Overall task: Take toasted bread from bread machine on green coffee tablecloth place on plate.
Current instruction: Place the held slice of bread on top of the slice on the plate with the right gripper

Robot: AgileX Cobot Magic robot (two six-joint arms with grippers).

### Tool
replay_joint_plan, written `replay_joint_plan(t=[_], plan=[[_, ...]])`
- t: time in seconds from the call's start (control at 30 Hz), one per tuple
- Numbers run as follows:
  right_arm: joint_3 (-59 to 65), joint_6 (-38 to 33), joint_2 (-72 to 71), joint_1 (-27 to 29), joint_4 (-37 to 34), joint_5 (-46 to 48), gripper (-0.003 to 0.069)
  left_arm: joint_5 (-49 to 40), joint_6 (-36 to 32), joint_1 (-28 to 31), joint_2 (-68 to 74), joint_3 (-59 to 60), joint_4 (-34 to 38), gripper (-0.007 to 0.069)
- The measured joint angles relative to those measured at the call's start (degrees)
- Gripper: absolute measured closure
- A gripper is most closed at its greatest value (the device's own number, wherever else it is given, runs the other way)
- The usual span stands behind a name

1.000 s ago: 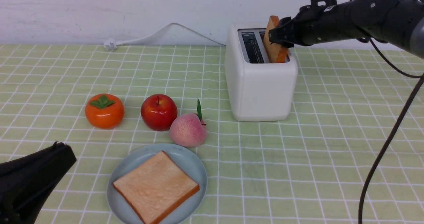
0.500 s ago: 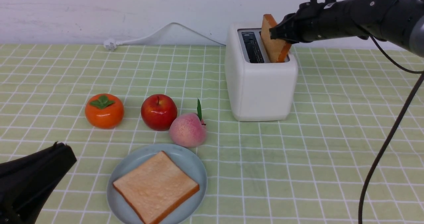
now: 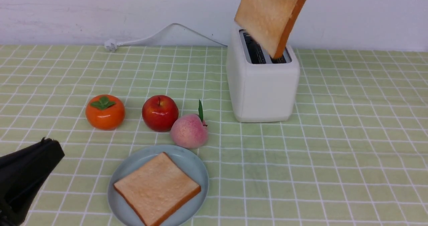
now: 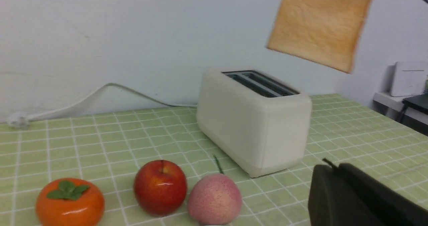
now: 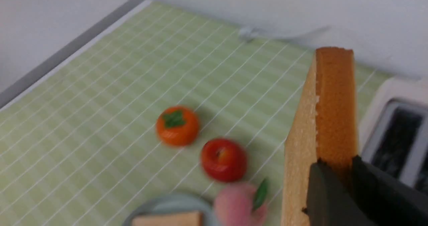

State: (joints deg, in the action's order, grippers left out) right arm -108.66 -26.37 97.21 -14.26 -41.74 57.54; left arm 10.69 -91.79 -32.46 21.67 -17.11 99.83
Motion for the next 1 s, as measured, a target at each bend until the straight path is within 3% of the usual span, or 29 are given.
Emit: replay_joint_plan(t=[0.17, 0.4, 0.6, 0.87, 1.0], plan=[[6.61, 1.86, 0.82, -9.07, -2.08, 6.44, 0.0576, 4.09, 0.00, 0.00, 0.00, 0.00, 0.41, 0.0625], [14.60, 2.33, 5.92, -21.84, -4.31, -0.87, 0.0582, 4.15, 3.66, 0.00, -0.10, 6.24, 0.48, 0.0625], [14.78, 2.52, 10.58, -24.94, -7.28, -5.44, 0.0582, 4.01, 13.57, 0.00, -0.10, 10.71, 0.60, 0.0625], [14.84, -0.72, 14.81, -25.05, -14.98, -8.16, 0.0585, 0.56, 14.40, 0.00, -0.10, 12.52, 0.60, 0.0624], [14.84, -1.59, 16.70, -25.05, -15.51, -10.56, 0.0585, 1.01, 14.54, 0.00, -0.10, 12.52, 0.60, 0.0624]])
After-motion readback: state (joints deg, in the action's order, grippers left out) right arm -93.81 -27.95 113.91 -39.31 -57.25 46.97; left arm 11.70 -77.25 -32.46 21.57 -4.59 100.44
